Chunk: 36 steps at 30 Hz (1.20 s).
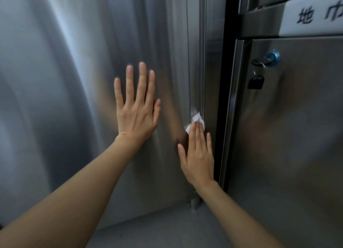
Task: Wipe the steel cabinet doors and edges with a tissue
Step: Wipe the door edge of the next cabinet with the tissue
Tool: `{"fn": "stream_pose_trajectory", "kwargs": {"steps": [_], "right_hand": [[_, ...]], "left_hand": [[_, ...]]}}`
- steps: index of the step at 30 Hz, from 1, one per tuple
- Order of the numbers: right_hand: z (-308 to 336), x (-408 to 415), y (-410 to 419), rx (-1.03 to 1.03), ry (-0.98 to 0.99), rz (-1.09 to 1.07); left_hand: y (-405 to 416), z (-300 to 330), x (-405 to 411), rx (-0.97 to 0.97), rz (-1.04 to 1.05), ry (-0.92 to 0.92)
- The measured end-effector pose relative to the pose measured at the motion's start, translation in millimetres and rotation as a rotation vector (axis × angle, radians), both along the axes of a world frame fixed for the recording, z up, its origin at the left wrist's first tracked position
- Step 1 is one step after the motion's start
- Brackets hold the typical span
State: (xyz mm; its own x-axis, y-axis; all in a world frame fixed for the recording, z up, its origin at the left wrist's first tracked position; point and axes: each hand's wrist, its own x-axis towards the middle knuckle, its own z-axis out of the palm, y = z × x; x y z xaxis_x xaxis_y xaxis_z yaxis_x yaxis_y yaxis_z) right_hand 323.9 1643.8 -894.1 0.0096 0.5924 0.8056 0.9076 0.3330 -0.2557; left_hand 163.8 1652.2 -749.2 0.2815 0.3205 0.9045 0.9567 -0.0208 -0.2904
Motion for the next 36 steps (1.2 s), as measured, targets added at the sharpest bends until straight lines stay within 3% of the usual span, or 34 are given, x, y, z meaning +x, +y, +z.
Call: {"fn": "stream_pose_trajectory", "kwargs": {"steps": [4,12,16,23,25,29,31,36], "right_hand": [[2.2,5.4,-4.4,-0.017,-0.052,-0.004],[-1.9,19.3,2.0,0.040,-0.121,0.035],[-11.1,20.4,6.9,0.083,-0.120,-0.005],[-131.3,18.5,-14.9,-0.047,-0.143,0.015],[-111.8,16.0,-8.6,-0.036,-0.117,0.049],[-11.7,9.8,18.4,0.120,0.001,0.108],[-5.0,11.8,26.4,0.147,-0.009,0.106],[-153.7,23.6,-2.1,-0.036,-0.197,0.068]], "left_hand": [[-13.3,-13.5,1.8,0.015,-0.085,-0.012],[-46.8,-156.2,5.4,-0.158,-0.117,-0.029],[-28.3,-187.8,13.2,-0.170,-0.137,-0.035],[-3.3,-198.9,7.7,-0.044,-0.124,-0.013],[-0.6,-199.1,7.1,-0.038,-0.115,-0.005],[2.5,-200.9,6.2,-0.024,-0.089,0.009],[3.0,-200.0,6.6,-0.023,-0.081,0.016],[4.0,-202.3,6.4,-0.009,-0.043,0.035]]}}
